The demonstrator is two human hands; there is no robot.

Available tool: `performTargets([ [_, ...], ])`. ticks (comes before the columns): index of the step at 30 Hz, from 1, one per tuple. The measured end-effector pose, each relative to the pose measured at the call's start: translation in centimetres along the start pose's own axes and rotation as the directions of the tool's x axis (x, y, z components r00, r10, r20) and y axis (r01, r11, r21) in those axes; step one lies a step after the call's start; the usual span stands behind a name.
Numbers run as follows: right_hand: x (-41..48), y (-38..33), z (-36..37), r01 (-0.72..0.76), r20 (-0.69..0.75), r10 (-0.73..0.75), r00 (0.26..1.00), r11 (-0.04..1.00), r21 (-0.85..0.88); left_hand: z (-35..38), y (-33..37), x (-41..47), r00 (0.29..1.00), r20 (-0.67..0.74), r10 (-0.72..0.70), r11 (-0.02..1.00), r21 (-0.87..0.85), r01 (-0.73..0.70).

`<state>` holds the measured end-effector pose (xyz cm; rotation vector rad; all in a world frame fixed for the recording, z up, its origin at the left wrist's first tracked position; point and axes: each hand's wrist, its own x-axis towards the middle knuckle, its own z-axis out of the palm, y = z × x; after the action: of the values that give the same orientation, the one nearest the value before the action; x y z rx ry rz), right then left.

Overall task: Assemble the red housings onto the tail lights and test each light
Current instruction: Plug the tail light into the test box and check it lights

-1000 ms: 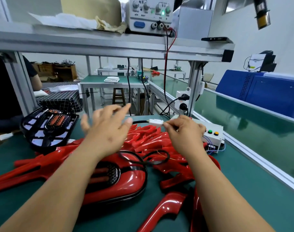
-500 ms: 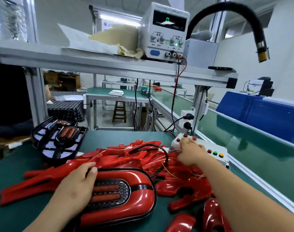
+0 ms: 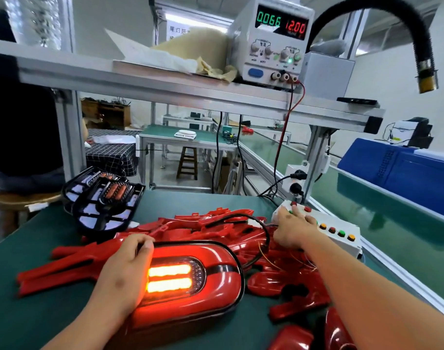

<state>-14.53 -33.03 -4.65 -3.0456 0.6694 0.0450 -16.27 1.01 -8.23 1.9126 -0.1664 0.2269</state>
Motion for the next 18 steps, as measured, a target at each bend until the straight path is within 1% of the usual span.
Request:
performTargets([
  [5,-0.13,0.13,0.15,-0.062,0.013,0.062,0.998,0.998,0.021,0.13,-0.23,0.25,1.0,0.016,-0.005,1.0,-0.026,0.005],
  [9,-0.44,0.28,-0.09,-0.022,0.006,0.022,1.0,0.999,-0.034,0.04,-0.2,0.32,1.0,0.018,0.02,1.0,-0.022,-0.02],
  [13,-0.45,0.46,-0.29,0.006,0.036,-0.003,0.999,0.995,-0.101,0.02,-0.2,0.56,0.999,0.017,0.04,0.999,0.003,-0.04],
  [18,-0.74,0.25,-0.47,0.002,0.026,0.0,1.0,0.998,-0.066,0.06,-0.43,0.46,0.999,0.023,0.049,0.998,0.029,-0.05],
])
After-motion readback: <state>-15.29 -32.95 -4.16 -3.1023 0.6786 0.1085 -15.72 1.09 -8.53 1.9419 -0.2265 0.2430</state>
